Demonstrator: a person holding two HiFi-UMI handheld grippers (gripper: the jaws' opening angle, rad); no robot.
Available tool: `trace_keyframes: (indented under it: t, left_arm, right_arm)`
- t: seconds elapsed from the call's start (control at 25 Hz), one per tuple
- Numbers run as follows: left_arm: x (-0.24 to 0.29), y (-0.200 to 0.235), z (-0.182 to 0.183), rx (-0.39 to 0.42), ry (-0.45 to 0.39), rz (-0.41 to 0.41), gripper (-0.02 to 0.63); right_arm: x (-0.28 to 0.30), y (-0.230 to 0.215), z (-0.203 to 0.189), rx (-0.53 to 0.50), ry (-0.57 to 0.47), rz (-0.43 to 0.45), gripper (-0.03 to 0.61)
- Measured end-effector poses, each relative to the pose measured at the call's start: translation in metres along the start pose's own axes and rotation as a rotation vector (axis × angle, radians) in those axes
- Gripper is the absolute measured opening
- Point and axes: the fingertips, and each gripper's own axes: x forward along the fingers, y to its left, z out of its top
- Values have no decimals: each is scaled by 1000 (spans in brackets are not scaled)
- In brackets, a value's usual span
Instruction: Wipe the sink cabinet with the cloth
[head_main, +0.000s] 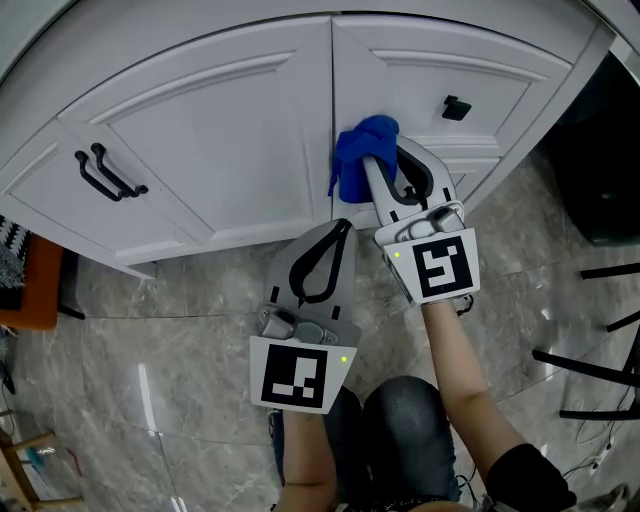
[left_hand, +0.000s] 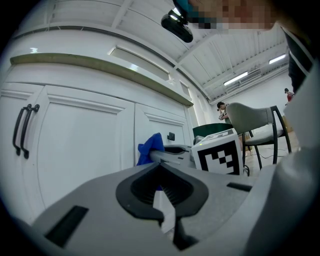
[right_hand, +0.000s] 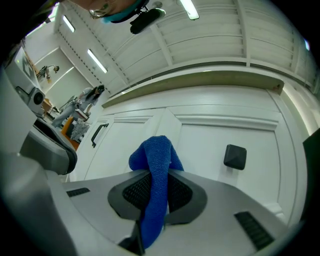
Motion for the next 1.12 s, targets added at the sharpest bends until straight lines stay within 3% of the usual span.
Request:
trace_keyframes:
  t: [0.2, 0.56, 1.12]
  left_arm:
    - [0, -1, 1, 1, -1, -5, 6]
    - [4, -8, 0, 4, -1, -21, 6]
    - [5, -13, 2, 10, 2, -27, 6]
  right_arm:
    - [-9, -27, -11, 11, 16, -72, 60]
    - [-11, -34, -12, -53, 24, -57, 60]
    - [-23, -58, -18, -26, 31, -94, 60]
